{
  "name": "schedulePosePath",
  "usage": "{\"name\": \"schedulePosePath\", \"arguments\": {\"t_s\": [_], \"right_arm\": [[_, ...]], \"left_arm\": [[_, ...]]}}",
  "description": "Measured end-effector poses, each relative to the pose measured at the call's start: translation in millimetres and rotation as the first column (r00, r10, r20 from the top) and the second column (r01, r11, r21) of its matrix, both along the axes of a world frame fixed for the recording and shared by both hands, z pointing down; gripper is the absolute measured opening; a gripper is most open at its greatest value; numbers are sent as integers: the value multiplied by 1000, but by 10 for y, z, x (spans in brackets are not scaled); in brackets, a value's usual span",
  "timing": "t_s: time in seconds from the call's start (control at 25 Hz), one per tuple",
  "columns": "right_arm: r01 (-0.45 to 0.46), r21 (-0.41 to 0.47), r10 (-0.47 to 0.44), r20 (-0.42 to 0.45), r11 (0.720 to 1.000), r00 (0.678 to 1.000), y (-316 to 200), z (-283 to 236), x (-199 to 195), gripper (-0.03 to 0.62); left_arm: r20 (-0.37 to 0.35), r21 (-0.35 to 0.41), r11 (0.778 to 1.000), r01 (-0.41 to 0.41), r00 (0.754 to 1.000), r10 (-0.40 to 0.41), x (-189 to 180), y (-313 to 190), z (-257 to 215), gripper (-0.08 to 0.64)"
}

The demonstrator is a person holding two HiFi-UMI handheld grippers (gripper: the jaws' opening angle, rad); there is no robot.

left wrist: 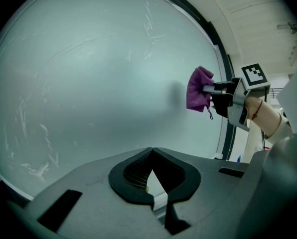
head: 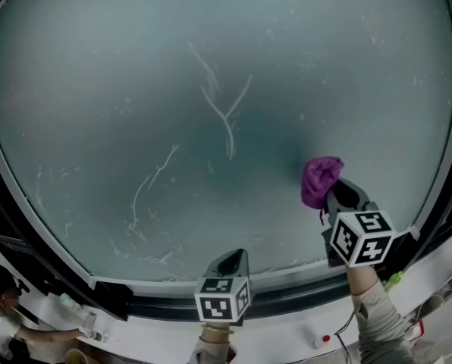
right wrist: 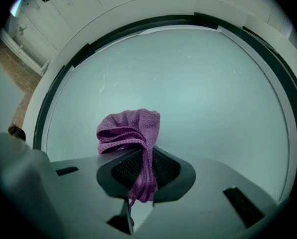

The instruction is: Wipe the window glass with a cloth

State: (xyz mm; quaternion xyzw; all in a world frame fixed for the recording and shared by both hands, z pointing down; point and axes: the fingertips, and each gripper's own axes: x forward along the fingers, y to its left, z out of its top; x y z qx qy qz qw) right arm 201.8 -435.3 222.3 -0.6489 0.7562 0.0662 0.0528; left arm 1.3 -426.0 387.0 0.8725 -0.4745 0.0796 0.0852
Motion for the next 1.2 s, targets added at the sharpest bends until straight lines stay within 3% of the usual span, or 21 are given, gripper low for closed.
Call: {"name": "schedulePosePath", "arguments": {"t_s": [0.28,0.68,1.04,1.2], "right_arm": [[171,-34,-172,-33,985,985,-60,231,-798,51],[354,-95,-357,-10,930,934,-248,580,-1727,51],[444,-134,-453,-44,886,891,-422,766,-2314,51],[448,-153,-461,-62,881,885,-520,818,-2455,51]], "left_arm": [[-3,-2,998,63,998,-63,-256,1,19,5],[-3,-12,986,168,986,-168,-723,53,86,5],[-11,-15,966,257,966,-257,-1077,65,144,5],[-11,-14,960,278,960,-278,-1159,54,134,5]]}}
